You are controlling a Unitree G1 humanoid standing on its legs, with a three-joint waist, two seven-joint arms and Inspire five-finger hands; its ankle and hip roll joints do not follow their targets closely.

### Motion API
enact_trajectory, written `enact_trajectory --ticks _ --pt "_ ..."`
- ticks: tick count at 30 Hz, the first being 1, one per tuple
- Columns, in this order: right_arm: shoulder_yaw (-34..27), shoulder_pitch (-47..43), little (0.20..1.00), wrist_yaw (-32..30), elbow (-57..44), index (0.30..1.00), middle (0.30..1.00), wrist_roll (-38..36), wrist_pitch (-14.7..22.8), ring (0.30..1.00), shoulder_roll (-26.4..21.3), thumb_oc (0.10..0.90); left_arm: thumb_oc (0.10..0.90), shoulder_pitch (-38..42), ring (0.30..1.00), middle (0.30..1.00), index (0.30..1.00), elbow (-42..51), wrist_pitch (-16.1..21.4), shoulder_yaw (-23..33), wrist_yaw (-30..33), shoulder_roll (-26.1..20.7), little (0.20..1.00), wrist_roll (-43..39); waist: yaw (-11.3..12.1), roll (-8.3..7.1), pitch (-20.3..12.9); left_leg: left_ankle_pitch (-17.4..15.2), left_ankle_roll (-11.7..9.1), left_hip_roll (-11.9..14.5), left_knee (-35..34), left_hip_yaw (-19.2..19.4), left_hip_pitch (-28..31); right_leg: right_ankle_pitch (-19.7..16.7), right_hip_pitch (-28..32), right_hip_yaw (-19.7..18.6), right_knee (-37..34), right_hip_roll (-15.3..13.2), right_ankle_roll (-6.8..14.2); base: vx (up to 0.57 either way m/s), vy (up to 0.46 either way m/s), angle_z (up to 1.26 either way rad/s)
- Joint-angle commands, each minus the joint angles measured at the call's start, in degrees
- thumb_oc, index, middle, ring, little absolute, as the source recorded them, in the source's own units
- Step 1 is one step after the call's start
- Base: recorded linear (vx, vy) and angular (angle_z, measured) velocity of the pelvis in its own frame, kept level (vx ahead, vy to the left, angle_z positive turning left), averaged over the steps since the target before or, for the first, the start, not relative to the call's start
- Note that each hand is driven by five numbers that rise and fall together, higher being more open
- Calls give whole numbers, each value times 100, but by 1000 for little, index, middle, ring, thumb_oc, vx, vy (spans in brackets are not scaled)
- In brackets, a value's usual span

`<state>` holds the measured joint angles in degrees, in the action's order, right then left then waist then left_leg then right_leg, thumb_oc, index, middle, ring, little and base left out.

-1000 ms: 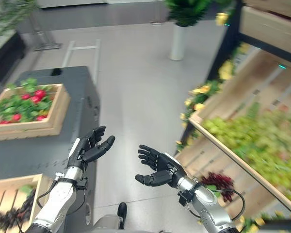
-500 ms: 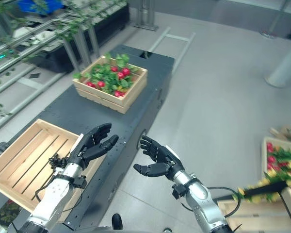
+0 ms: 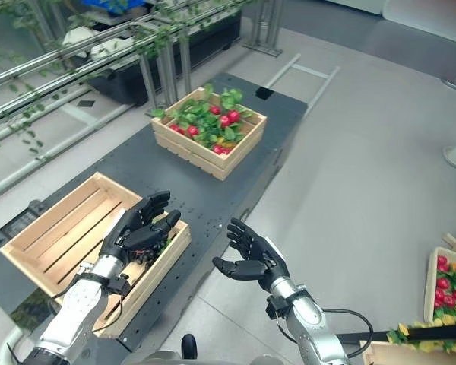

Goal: Pick up the fruits from the basket on one side to the basket on the other side

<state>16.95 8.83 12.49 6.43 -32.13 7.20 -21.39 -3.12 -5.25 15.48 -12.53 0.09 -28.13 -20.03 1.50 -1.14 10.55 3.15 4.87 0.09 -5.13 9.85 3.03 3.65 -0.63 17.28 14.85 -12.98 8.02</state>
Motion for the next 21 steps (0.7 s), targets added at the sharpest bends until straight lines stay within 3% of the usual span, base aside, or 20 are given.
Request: enact_trajectory --ticks 1,2,4,6,8,10,12,15,18,21 --pt "-257 -264 900 35 -474 900 900 -419 899 900 25 800 800 433 900 900 900 574 586 -74 242 -6 900 133 -61 -151 -340 -521 -348 -113 13 -197 102 -894 -166 -537 -1239 189 162 99 -264 83" --pt "-247 -269 900 16 -484 900 900 -426 909 900 6 800 800 455 900 900 900 587 584 -89 271 7 900 163 -109 -192 -327 -585 -344 -142 13 -305 104 -1176 -208 -846 -1684 178 231 97 -251 51" --pt "-262 -258 900 15 -492 900 900 -450 875 900 -8 800 800 439 900 900 900 595 572 -72 298 4 900 182 -175 -211 -310 -648 -331 -139 13 -429 122 -1322 -277 -1157 -1860 205 280 100 -274 55" --pt "-337 -216 900 170 -510 900 900 -465 832 900 -36 800 800 367 900 900 900 595 593 27 268 -34 900 124 -240 -224 -275 -670 -343 -60 13 -545 176 -1302 -289 -1322 -1926 322 312 118 -352 80" --pt "-432 -104 900 278 -604 900 900 -549 743 900 -62 800 800 237 900 900 900 629 593 109 202 -63 900 58 -287 -247 -268 -611 -379 26 45 -675 209 -1029 -191 -1484 -1799 542 203 124 -342 95" --pt "-460 -95 900 338 -651 900 900 -541 650 900 -90 800 800 182 900 900 900 666 599 139 321 -66 900 185 -298 -271 -252 -599 -414 96 126 -671 209 -959 -158 -1485 -1750 603 151 78 -230 42" --pt "-432 -74 900 488 -787 900 900 -418 558 900 -223 800 800 111 900 900 900 728 605 176 590 -76 900 208 -306 -341 -262 -504 -573 360 187 -528 200 -792 -19 -1345 -1764 724 -11 102 -282 14" --pt "-421 -120 900 324 -812 900 900 -454 513 900 -313 800 800 221 900 900 900 632 583 164 799 -85 900 198 -302 -384 -264 -410 -694 561 243 -355 135 -718 85 -1168 -1813 760 -81 63 -180 27" --pt "-480 -129 900 126 -657 900 900 -463 655 900 -355 800 800 360 900 900 900 491 617 161 862 -39 900 483 -338 -359 -274 -300 -799 737 240 41 57 -680 180 -837 -1898 736 -137 50 -66 50" --pt "-516 -63 900 95 -577 900 900 -504 644 900 -353 800 800 353 900 900 900 417 689 240 1282 -138 900 1098 -350 -284 -302 -223 -831 721 52 -32 94 -652 229 -739 -1938 723 -145 95 83 51"
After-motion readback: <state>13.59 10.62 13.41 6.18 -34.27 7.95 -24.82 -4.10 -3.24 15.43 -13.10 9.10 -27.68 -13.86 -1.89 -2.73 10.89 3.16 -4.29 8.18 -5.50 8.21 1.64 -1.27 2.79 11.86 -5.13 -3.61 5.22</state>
